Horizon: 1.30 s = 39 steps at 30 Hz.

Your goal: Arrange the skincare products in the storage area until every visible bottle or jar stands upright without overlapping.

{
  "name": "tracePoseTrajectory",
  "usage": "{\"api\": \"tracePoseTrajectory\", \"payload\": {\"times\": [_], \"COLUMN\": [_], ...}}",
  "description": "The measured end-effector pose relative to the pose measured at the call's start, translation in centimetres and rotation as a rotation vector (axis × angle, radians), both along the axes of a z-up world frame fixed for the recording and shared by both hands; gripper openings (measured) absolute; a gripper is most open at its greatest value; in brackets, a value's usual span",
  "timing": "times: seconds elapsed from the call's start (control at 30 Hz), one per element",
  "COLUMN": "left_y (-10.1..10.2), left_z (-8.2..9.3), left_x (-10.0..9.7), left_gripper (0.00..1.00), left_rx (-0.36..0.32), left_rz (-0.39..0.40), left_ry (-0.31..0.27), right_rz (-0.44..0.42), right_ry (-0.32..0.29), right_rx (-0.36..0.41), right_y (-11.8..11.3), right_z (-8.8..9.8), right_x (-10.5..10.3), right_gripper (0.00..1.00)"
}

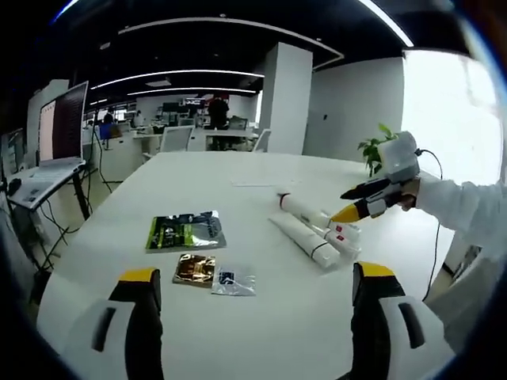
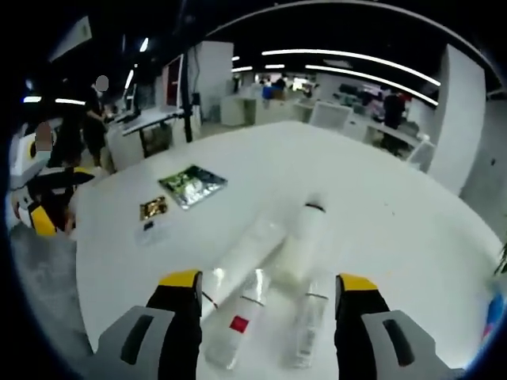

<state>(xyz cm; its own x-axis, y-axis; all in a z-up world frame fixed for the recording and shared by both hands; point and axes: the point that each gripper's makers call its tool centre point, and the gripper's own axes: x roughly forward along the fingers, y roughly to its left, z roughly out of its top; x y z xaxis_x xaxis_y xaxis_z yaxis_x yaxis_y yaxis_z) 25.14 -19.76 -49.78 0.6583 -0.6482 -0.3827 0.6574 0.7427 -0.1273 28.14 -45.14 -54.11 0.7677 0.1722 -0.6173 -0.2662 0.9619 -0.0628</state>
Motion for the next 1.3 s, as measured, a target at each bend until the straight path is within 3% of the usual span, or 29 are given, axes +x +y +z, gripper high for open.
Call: {"api": "tracePoseTrajectory", "payload": {"times": [0.13, 0.23, 0.43, 0.73, 0.9, 1.17, 1.3], "left_y": [-0.1, -0.1, 0.1, 0.1, 0.2, 0.3, 0.5], "left_z": [-0.1, -0.1, -0.3, -0.4, -0.2, -0.4, -0.4], "left_x": [-0.1, -0.2, -0.2, -0.2, -0.2, -0.2, -0.1], "left_gripper": [0.95, 0.93, 0.93, 0.91, 0.9, 0.89, 0.88], "left_rx": [0.009, 0.006, 0.015, 0.011, 0.009, 0.019, 0.015], "left_rz": [-0.011, -0.023, -0.022, -0.032, -0.029, -0.032, -0.024], "left_ry": [-0.004, -0.002, 0.009, 0.014, 0.008, 0.01, 0.015], "right_rz": [0.011, -0.006, 0.009, -0.003, 0.003, 0.007, -0.001], "right_ry": [-0.001, 0.047, 0.068, 0.162, 0.222, 0.296, 0.362], "right_rx": [0.007, 0.001, 0.001, -0.002, -0.007, -0.034, -0.006], "right_y": [0.0, -0.6, -1.1, -1.5, -1.4, -2.0, -2.4], "right_z": [0.0, -0.6, -1.2, -2.9, -3.7, -4.7, -5.1], "right_x": [1.2, 2.0, 3.9, 5.2, 5.8, 6.7, 7.1], "right_gripper": [0.66, 0.66, 0.5, 0.42, 0.44, 0.33, 0.35]}}
